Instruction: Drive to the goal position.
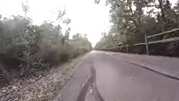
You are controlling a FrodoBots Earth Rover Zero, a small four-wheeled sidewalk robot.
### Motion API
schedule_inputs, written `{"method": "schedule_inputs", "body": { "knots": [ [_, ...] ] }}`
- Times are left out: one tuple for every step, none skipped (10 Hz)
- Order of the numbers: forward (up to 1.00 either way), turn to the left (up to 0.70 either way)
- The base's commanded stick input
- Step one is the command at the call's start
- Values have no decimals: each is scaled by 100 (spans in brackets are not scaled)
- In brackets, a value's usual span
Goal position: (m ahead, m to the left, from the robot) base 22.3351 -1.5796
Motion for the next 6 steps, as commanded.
{"method": "schedule_inputs", "body": {
  "knots": [
    [70, 3],
    [70, 3],
    [70, 3],
    [70, 2],
    [70, 1],
    [70, 0]
  ]
}}
